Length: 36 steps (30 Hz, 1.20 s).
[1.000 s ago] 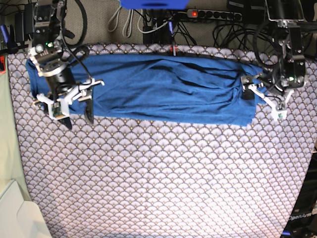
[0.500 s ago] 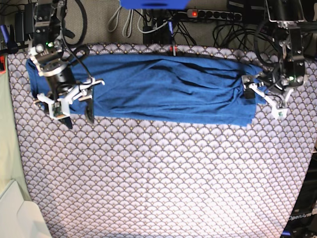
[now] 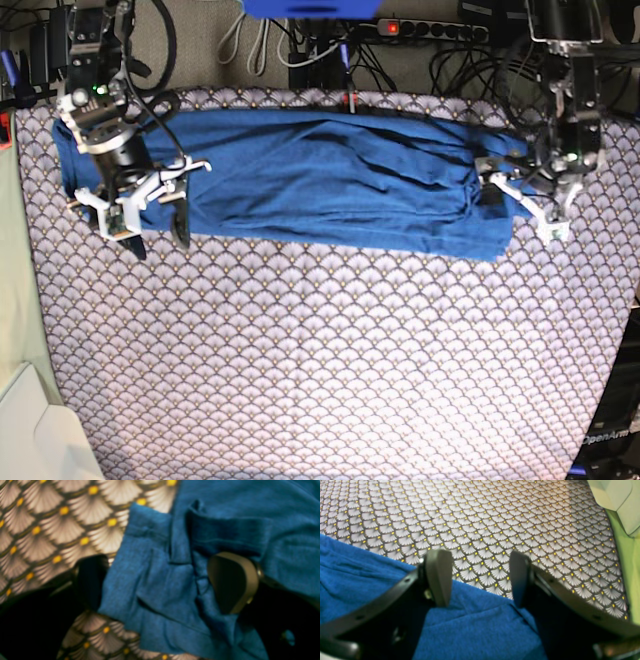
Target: Fold the T-shirt properly
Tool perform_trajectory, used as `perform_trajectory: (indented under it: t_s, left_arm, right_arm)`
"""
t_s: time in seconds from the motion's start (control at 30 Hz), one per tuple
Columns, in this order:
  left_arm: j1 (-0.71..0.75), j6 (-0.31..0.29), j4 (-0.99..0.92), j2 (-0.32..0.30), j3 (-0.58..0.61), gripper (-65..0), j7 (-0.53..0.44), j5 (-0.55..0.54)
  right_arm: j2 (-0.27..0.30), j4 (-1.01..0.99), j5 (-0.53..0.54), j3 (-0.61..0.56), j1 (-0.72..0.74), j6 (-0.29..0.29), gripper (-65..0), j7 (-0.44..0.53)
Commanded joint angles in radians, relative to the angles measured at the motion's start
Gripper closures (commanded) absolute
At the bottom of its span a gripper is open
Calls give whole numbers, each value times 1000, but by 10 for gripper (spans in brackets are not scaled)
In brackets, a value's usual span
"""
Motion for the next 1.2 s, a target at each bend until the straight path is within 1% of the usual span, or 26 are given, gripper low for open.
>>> perform_trajectory:
  t_s: [0.0, 0.13, 0.47, 0.57, 0.6, 0.63, 0.73, 0.77, 0.8, 0.97, 1.17]
  left_arm:
    - [-2, -15, -2, 8, 12, -650, 23, -34]
    - [-4, -15, -3, 11, 30, -650, 22, -34]
    - [-5, -15, -5, 14, 30, -650, 15, -34]
    - [-5, -16, -35, 11, 31, -650, 14, -34]
    - [-5, -24, -55, 11, 31, -650, 14, -34]
    - [-11, -50, -78, 11, 30, -650, 14, -34]
    - [-39, -176, -151, 12, 24, -650, 14, -32]
    - [-42, -202, -167, 12, 24, -650, 14, -30]
    - [-45, -211, -178, 12, 24, -650, 15, -29]
    - [-39, -210, -177, 14, 24, -650, 20, -32]
    - [-37, -257, -177, 14, 22, -650, 20, -32]
  right_arm:
    - [7, 16, 13, 1, 8, -2, -370, 30]
    - [7, 16, 13, 1, 8, -2, -370, 30]
    - [9, 16, 13, 1, 8, -2, -370, 30]
    - [9, 16, 13, 1, 8, -2, -370, 30]
    - [9, 16, 13, 1, 8, -2, -370, 30]
    - [9, 16, 13, 1, 8, -2, -370, 30]
    - [10, 16, 12, 1, 8, -2, -370, 30]
    - [10, 16, 12, 1, 8, -2, -370, 30]
    - [12, 16, 10, 1, 7, -2, -370, 30]
    - [12, 16, 10, 3, 7, -2, -370, 30]
    - [12, 16, 10, 3, 8, -2, -370, 30]
